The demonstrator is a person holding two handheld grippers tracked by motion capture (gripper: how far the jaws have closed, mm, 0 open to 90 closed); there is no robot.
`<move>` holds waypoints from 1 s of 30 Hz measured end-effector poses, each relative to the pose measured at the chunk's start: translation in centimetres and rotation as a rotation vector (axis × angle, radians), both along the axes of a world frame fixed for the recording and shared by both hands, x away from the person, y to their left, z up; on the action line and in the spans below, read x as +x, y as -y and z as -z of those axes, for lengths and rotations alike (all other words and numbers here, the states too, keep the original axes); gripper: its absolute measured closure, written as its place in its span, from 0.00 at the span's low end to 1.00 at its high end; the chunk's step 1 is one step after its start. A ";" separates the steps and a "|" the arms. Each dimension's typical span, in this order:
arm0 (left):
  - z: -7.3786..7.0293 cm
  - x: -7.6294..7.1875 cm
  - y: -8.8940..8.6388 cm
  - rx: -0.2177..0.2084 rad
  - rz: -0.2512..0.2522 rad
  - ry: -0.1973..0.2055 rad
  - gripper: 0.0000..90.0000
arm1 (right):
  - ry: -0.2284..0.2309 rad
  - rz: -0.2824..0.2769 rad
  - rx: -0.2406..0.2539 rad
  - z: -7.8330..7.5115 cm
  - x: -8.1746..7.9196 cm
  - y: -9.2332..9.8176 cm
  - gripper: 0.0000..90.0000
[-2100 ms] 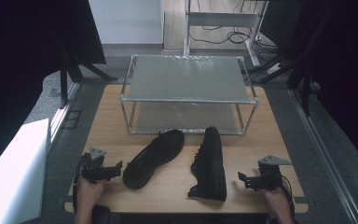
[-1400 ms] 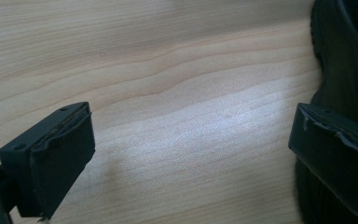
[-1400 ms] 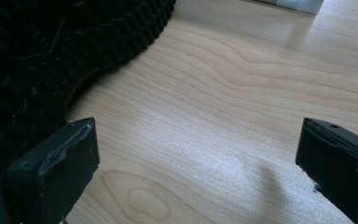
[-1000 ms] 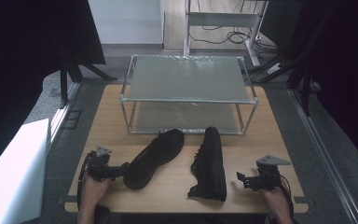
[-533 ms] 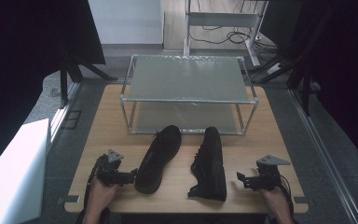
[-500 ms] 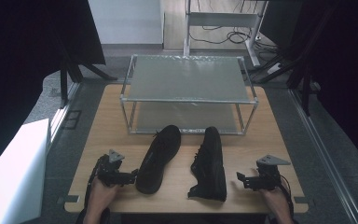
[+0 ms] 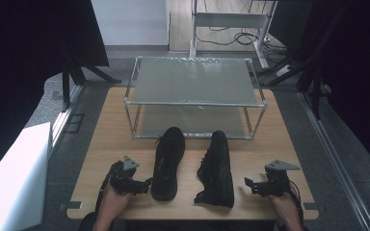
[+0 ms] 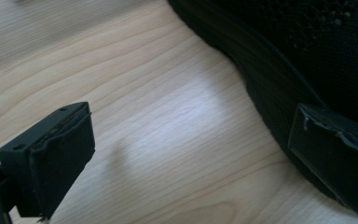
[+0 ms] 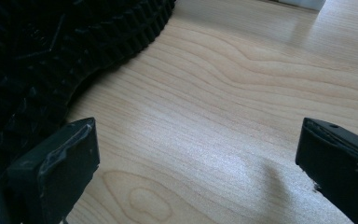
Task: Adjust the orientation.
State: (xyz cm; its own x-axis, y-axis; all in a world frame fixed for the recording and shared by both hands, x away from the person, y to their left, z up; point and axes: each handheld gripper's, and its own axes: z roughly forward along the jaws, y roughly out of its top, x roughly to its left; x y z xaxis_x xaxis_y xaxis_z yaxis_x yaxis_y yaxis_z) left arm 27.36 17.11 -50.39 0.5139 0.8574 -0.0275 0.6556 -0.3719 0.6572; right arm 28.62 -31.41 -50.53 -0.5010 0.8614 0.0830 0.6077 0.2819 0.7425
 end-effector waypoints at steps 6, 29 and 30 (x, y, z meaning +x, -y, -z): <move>0.1 0.0 1.3 -0.009 0.030 0.006 0.00 | -0.002 0.001 0.003 0.0 0.0 0.0 0.00; 0.0 0.1 -0.4 -0.025 -0.047 0.066 0.00 | -0.005 -0.001 0.073 -0.7 0.0 0.0 0.00; 0.0 0.1 -0.6 -0.029 -0.054 0.064 0.00 | -0.005 -0.012 0.077 -1.0 0.1 -0.1 0.00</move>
State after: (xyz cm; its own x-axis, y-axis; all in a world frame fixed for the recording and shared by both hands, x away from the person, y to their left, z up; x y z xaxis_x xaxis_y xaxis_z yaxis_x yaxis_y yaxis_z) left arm 27.41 17.74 -50.41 0.4688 0.8831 -0.0215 0.6307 -0.3176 0.7081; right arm 28.73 -31.27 -49.50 -0.5104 0.8465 0.1512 0.6085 0.2313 0.7591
